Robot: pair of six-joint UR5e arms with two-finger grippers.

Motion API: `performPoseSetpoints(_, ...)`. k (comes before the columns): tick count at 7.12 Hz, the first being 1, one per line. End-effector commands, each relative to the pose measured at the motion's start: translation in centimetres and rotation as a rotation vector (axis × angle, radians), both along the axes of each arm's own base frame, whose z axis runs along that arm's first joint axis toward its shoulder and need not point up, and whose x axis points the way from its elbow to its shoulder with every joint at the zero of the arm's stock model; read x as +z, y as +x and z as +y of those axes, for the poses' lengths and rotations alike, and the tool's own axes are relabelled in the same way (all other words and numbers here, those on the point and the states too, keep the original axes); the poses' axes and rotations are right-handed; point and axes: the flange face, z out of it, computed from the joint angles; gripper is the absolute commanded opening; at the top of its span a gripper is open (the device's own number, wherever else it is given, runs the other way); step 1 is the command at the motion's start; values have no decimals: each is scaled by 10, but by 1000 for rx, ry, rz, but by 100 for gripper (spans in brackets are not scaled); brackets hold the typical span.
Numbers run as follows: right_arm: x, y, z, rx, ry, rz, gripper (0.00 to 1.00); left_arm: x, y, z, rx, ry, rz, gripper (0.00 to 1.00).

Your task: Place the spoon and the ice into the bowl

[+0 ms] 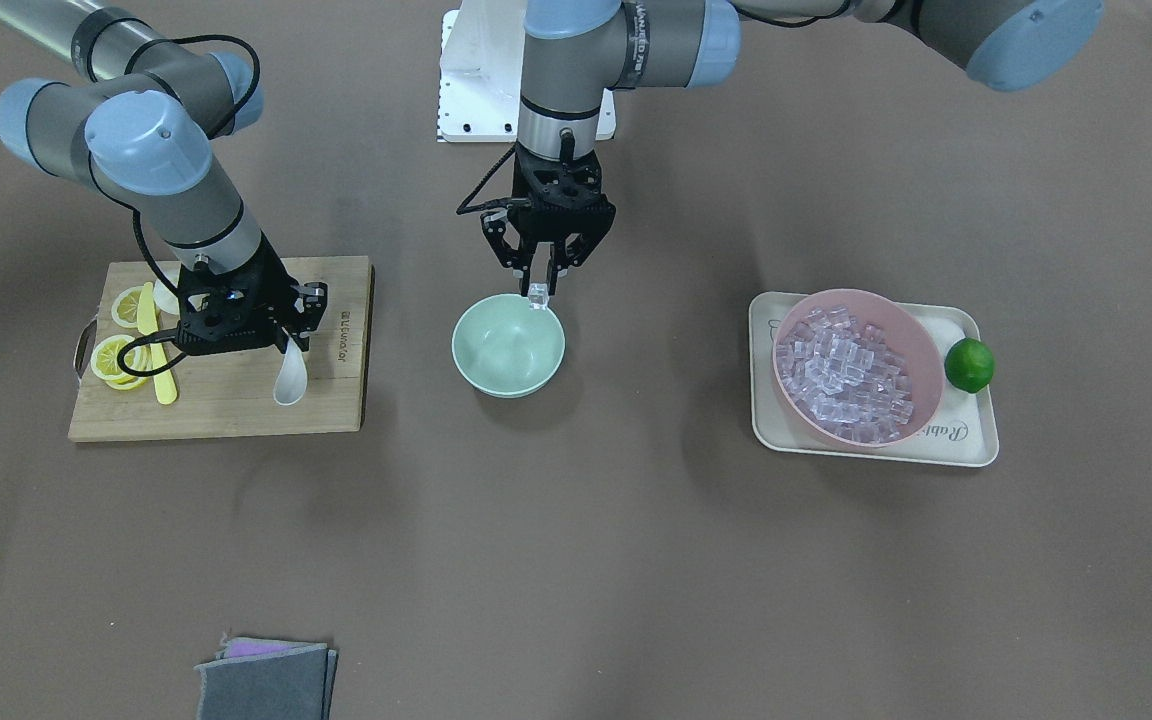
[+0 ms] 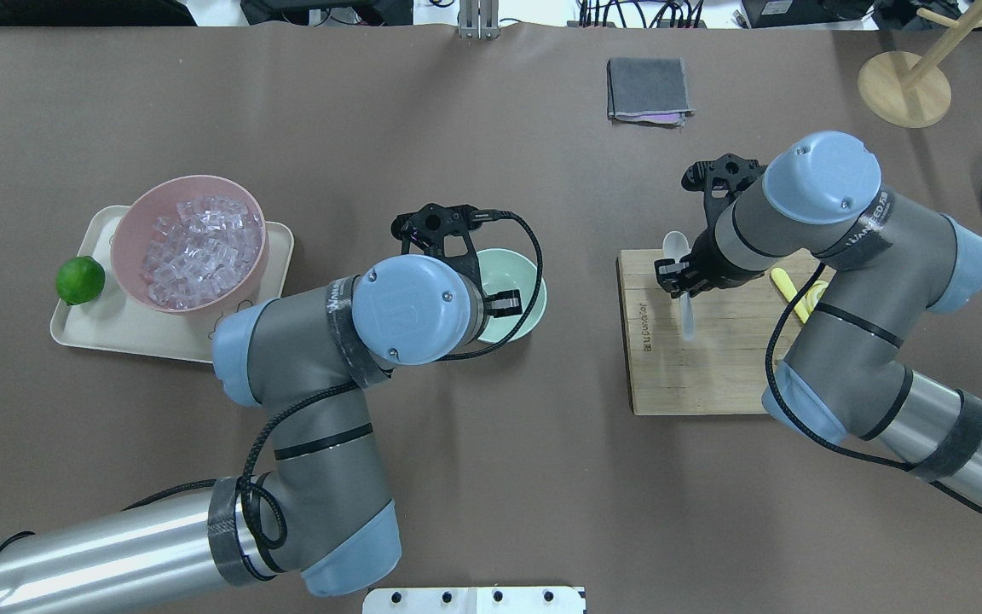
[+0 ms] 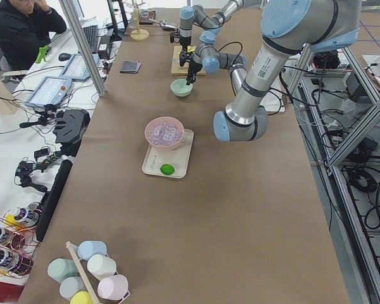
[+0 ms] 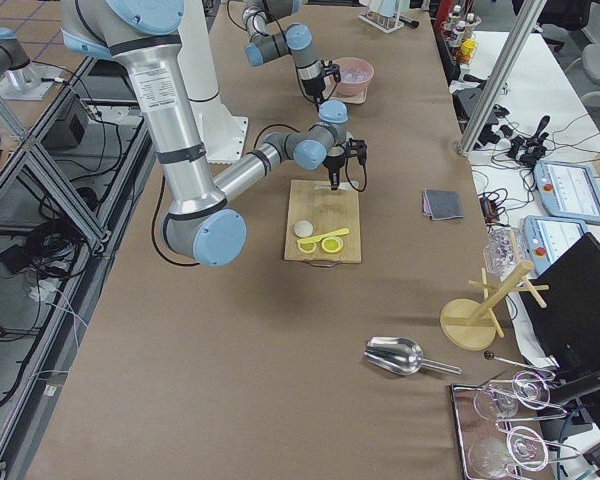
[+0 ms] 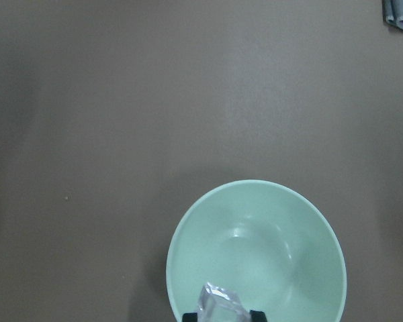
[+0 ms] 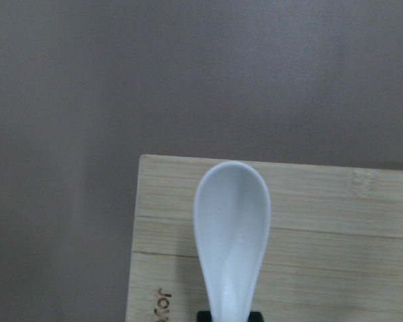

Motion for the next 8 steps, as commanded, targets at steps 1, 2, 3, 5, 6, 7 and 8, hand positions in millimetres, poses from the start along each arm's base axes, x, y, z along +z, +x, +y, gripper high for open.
performPoseSetpoints(1, -18, 8, -9, -3, -9, -38, 0, 10, 24, 3, -14, 24, 10, 0)
performPoseSetpoints(2, -34, 6, -11, 7, -31, -32, 0, 11, 27, 4, -11, 22, 8, 3)
performPoseSetpoints(3, -50, 2, -13, 9, -36, -32, 0, 9, 28, 6, -8, 27, 20, 28)
performPoseSetpoints(5, -66, -7, -8, 21, -53, -53, 0, 1, 25, 6, -46, -3, 95, 70)
performPoseSetpoints(6, -80, -17, -3, 16, -54, -63, 0, -1, 18, -1, -85, 21, 90, 98)
performPoseSetpoints(7, -96, -35, 7, 17, -73, -82, 0, 2, -10, -28, -101, 79, 58, 98)
performPoseSetpoints(8, -112, -50, 15, 9, -71, -98, 0, 12, -49, -47, -44, 194, -13, 98)
